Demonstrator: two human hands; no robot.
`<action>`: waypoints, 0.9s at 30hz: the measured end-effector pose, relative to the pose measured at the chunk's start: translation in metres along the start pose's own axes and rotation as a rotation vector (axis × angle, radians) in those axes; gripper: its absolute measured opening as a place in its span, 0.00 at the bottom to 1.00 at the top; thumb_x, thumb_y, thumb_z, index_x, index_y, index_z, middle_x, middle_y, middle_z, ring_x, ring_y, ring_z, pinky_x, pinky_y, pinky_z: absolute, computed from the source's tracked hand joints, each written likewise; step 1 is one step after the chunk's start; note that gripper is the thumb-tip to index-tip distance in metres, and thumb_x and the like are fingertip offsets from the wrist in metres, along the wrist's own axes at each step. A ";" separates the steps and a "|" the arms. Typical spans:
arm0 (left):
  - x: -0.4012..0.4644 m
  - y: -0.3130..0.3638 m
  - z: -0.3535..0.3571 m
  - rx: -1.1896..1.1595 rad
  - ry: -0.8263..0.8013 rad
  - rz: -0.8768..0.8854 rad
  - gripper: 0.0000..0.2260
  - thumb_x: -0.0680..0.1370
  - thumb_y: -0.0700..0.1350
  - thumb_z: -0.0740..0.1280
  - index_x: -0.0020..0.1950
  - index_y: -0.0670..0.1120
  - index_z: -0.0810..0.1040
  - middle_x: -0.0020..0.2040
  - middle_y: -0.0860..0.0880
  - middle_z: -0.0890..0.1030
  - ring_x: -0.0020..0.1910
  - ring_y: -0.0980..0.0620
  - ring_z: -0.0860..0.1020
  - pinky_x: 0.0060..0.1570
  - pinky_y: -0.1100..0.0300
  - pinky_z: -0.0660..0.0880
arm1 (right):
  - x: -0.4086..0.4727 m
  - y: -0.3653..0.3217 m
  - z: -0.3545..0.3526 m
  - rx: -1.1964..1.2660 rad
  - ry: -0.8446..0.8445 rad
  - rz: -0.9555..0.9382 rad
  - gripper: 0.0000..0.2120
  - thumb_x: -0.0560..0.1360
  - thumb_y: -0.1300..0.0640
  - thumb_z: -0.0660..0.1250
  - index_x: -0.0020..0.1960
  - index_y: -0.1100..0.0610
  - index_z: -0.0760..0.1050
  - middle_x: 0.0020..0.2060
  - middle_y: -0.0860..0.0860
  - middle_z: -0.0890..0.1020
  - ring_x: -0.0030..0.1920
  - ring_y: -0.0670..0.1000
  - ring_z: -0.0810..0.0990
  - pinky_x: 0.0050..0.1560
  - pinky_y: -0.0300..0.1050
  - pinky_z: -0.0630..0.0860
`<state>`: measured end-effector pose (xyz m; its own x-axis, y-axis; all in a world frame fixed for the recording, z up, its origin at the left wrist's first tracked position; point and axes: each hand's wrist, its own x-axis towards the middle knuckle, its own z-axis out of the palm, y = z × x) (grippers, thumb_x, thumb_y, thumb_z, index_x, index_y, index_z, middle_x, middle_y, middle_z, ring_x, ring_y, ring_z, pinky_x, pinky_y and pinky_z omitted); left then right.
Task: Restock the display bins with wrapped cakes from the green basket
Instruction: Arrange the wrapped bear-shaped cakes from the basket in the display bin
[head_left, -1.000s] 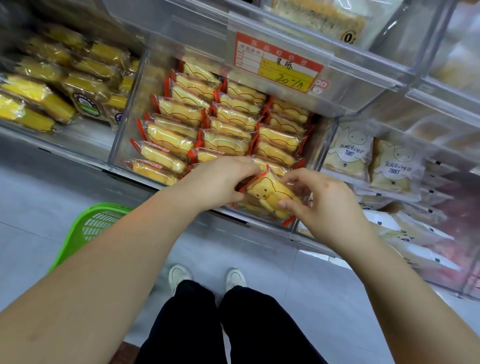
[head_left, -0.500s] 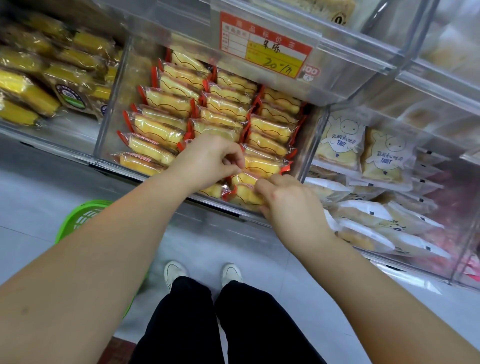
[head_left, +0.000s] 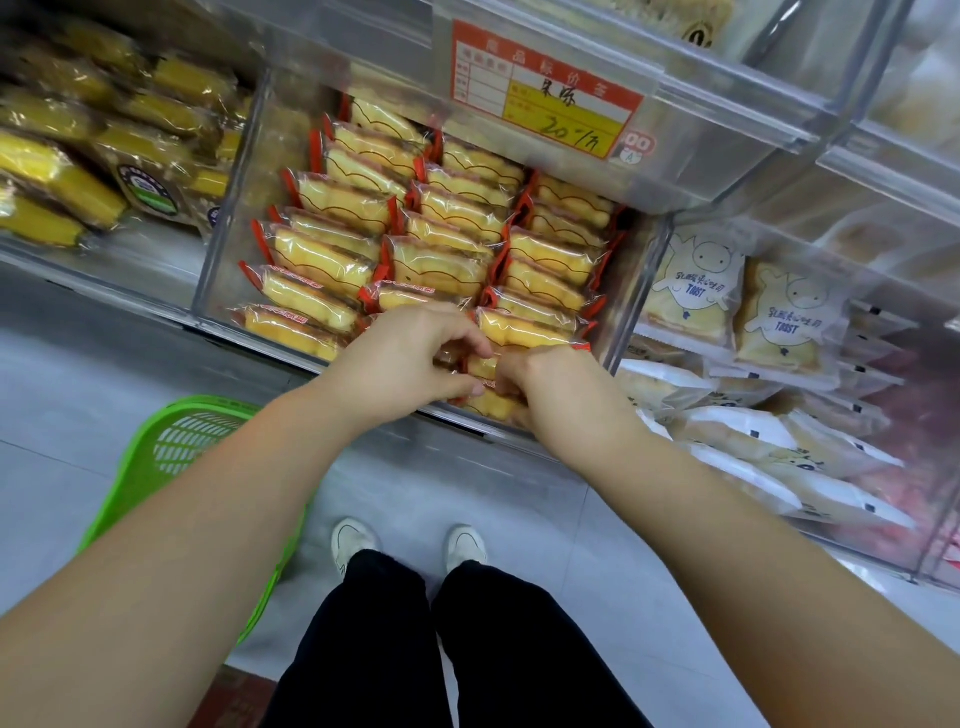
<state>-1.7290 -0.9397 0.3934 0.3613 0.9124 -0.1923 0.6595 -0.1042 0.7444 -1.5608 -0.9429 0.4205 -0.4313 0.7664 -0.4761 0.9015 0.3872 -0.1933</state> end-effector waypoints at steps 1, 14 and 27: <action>0.002 0.001 0.001 0.048 -0.011 0.011 0.15 0.68 0.45 0.76 0.53 0.50 0.80 0.47 0.54 0.77 0.46 0.56 0.73 0.45 0.63 0.69 | 0.001 0.001 -0.003 -0.012 -0.022 -0.019 0.12 0.72 0.61 0.66 0.55 0.54 0.74 0.47 0.55 0.80 0.49 0.58 0.78 0.46 0.48 0.76; -0.003 -0.001 0.003 0.268 0.009 0.106 0.31 0.70 0.49 0.73 0.71 0.54 0.66 0.51 0.57 0.71 0.53 0.54 0.67 0.50 0.56 0.70 | 0.009 0.013 -0.030 -0.438 0.186 0.073 0.10 0.69 0.68 0.66 0.38 0.55 0.71 0.25 0.48 0.65 0.31 0.53 0.68 0.35 0.43 0.61; -0.016 0.003 -0.011 0.005 0.074 -0.081 0.21 0.74 0.46 0.70 0.65 0.59 0.72 0.55 0.57 0.69 0.60 0.54 0.65 0.60 0.61 0.62 | 0.009 0.025 -0.036 -0.130 0.154 -0.004 0.13 0.72 0.67 0.63 0.54 0.55 0.73 0.41 0.49 0.76 0.42 0.53 0.77 0.40 0.45 0.73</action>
<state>-1.7398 -0.9507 0.4061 0.2570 0.9447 -0.2036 0.6876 -0.0308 0.7254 -1.5431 -0.9082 0.4423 -0.4443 0.8304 -0.3363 0.8918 0.4455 -0.0782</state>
